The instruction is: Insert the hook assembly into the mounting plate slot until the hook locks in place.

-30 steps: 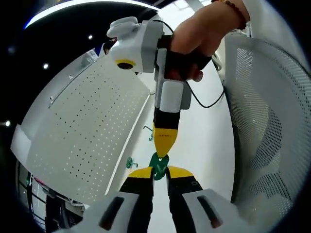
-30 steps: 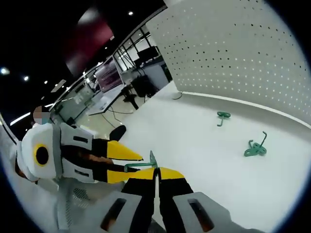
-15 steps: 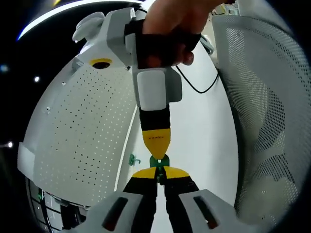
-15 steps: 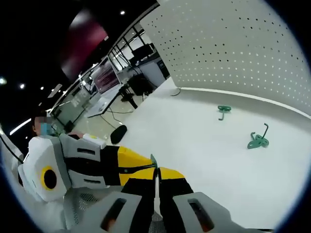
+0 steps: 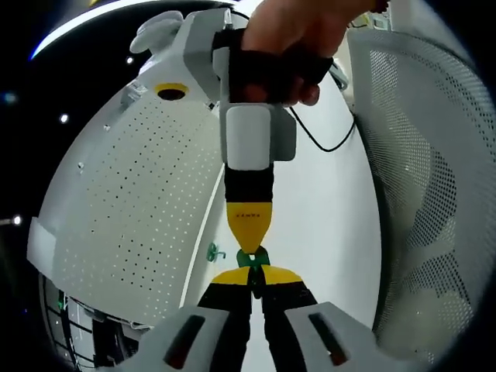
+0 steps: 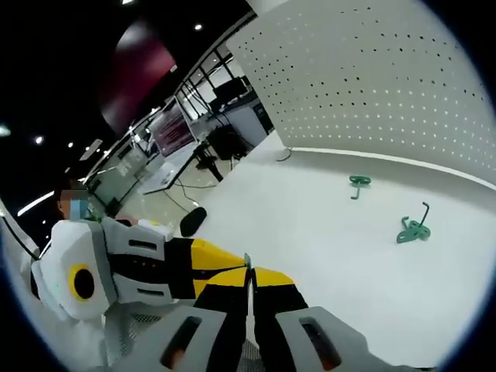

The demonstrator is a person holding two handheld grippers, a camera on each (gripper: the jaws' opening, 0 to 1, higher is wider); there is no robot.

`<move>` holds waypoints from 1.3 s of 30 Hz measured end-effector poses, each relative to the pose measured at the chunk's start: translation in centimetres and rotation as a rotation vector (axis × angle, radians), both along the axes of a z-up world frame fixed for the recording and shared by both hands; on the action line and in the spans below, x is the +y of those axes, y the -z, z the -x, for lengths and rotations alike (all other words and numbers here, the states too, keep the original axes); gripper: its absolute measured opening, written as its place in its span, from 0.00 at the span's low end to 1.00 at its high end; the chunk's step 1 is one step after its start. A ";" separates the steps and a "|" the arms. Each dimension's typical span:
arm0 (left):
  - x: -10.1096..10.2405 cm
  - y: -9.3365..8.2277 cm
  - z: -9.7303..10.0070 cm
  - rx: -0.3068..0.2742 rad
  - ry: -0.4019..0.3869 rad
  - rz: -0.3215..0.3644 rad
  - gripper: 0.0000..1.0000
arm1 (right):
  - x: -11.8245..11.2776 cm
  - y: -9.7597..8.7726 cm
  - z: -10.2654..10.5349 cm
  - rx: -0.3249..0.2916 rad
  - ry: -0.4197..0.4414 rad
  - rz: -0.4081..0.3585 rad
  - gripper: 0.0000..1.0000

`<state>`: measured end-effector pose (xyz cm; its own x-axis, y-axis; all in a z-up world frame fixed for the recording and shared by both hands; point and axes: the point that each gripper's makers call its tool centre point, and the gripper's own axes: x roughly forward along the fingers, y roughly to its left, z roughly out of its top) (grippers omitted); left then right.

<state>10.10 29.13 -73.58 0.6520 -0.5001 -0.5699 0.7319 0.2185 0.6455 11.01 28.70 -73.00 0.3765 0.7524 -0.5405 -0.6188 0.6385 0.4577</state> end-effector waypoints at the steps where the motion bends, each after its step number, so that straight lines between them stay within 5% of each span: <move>1: 0.0 0.0 0.0 0.007 -0.004 0.009 0.04 | 0.0 0.0 0.0 0.000 -0.001 0.002 0.00; 8: 0.4 -0.5 -0.3 0.024 -0.035 0.055 0.04 | 0.1 -0.6 -0.1 -0.023 -0.002 -0.060 0.00; 12: 0.3 -0.7 -0.3 0.033 -0.042 0.076 0.04 | -0.6 -1.6 -1.2 -0.121 0.023 -0.064 0.09; 20: 0.0 -2.0 -1.2 0.034 -0.073 0.153 0.04 | -1.7 -2.6 -2.2 -0.198 0.060 -0.071 0.21; 39: 0.0 -5.0 -4.9 0.045 -0.191 0.338 0.04 | -3.2 -2.9 -1.6 -0.231 0.084 -0.071 0.24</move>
<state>15.00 29.16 -68.54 0.7297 -0.5364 -0.4241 0.6833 0.5481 0.4824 12.60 25.47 -70.06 0.5467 0.7460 -0.3802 -0.6579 0.6636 0.3561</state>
